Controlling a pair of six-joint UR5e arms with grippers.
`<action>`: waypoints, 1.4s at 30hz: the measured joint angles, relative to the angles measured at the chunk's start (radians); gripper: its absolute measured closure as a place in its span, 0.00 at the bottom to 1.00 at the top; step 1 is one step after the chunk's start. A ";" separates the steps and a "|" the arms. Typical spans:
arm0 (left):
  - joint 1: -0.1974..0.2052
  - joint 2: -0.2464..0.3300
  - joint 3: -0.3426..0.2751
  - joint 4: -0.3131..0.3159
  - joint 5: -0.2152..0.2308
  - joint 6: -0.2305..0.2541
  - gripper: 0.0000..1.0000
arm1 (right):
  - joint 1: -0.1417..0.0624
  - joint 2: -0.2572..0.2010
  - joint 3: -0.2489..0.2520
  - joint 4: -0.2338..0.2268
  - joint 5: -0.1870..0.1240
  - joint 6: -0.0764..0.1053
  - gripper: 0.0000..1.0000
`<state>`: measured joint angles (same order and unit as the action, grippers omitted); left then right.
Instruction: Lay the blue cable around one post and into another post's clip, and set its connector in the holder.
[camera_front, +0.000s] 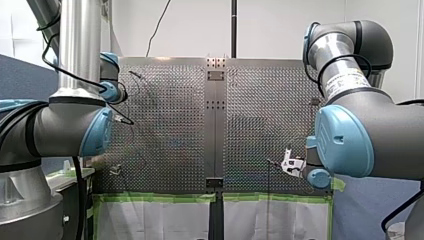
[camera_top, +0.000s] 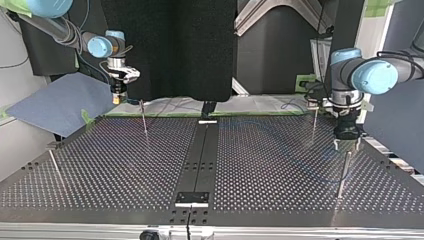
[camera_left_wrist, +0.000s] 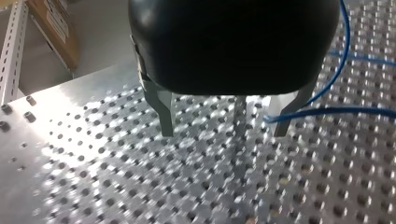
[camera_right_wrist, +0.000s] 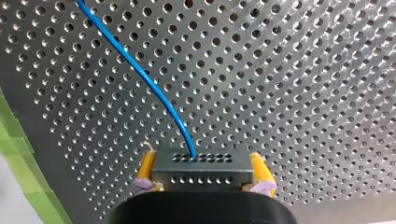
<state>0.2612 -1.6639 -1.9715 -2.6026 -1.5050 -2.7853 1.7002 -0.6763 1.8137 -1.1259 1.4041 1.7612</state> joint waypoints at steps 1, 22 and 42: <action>0.002 0.002 -0.003 -0.014 -0.011 0.014 0.00 | 0.001 0.000 0.000 0.001 0.000 0.000 0.75; 0.041 0.167 -0.093 -0.057 0.003 0.127 0.00 | 0.006 0.000 -0.002 0.007 0.000 -0.001 0.75; 0.023 0.140 -0.107 0.106 0.160 -0.076 0.00 | 0.008 0.000 -0.003 0.011 0.000 -0.003 0.75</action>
<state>0.2846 -1.5235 -2.0789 -2.4963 -1.3451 -2.8616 1.7081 -0.6763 1.8111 -1.1146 1.4041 1.7577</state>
